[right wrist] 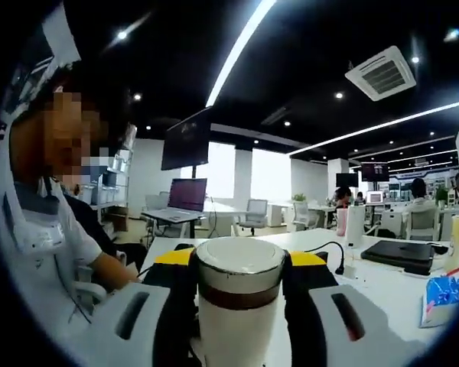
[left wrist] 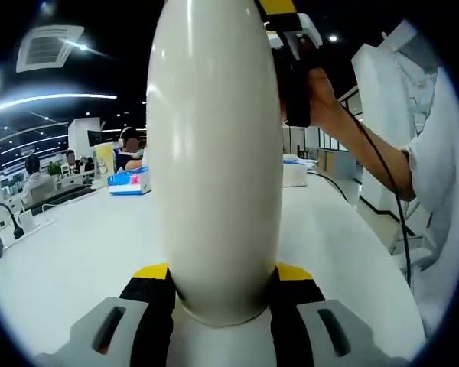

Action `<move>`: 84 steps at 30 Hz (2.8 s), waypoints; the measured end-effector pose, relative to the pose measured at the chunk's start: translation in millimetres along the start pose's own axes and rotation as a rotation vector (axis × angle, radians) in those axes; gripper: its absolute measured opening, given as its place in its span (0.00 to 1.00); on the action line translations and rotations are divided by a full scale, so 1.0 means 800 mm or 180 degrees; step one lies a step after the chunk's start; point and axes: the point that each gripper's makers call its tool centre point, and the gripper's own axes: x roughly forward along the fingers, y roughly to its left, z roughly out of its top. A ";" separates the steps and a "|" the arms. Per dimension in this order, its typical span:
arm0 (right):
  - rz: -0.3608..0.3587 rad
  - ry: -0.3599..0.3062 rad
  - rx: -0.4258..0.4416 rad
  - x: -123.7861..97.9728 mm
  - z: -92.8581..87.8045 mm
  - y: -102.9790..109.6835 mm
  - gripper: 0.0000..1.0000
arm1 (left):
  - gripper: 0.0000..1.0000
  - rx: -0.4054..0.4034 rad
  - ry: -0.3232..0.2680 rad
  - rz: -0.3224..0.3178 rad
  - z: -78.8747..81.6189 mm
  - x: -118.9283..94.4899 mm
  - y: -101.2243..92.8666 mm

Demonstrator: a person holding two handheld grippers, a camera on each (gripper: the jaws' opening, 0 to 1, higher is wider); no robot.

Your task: Grasp the water cup twist off the cup lid place the cup lid on the table

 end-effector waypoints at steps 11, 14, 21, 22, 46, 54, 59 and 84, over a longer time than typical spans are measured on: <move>-0.0395 0.0005 -0.0114 -0.010 0.020 -0.006 0.55 | 0.50 0.0007 0.0001 0.0000 0.000 0.000 0.001; -0.0680 -0.0009 -0.0014 -0.014 0.027 -0.017 0.76 | 0.50 0.0006 0.0001 -0.0001 0.000 0.000 0.001; -0.1325 0.0028 -0.0326 -0.020 0.036 -0.024 0.87 | 0.50 0.0005 0.0001 0.0000 0.000 0.000 0.001; -0.1403 0.0049 -0.0382 -0.017 0.034 -0.022 0.89 | 0.50 0.0002 0.0002 0.0000 0.000 0.000 0.001; -0.2226 0.0492 -0.1149 0.013 0.012 0.012 0.83 | 0.50 -0.0025 0.0028 0.0014 -0.002 0.000 0.001; -0.2403 0.0364 -0.0990 0.003 0.013 0.003 0.77 | 0.50 -0.0029 0.0031 0.0015 -0.002 0.000 0.001; -0.2449 0.0384 -0.0931 0.002 0.009 -0.001 0.80 | 0.50 -0.0030 0.0031 0.0015 -0.001 0.000 0.001; -0.2643 0.0340 -0.0683 -0.012 0.007 -0.012 0.65 | 0.50 -0.0033 0.0031 0.0015 -0.002 0.000 0.001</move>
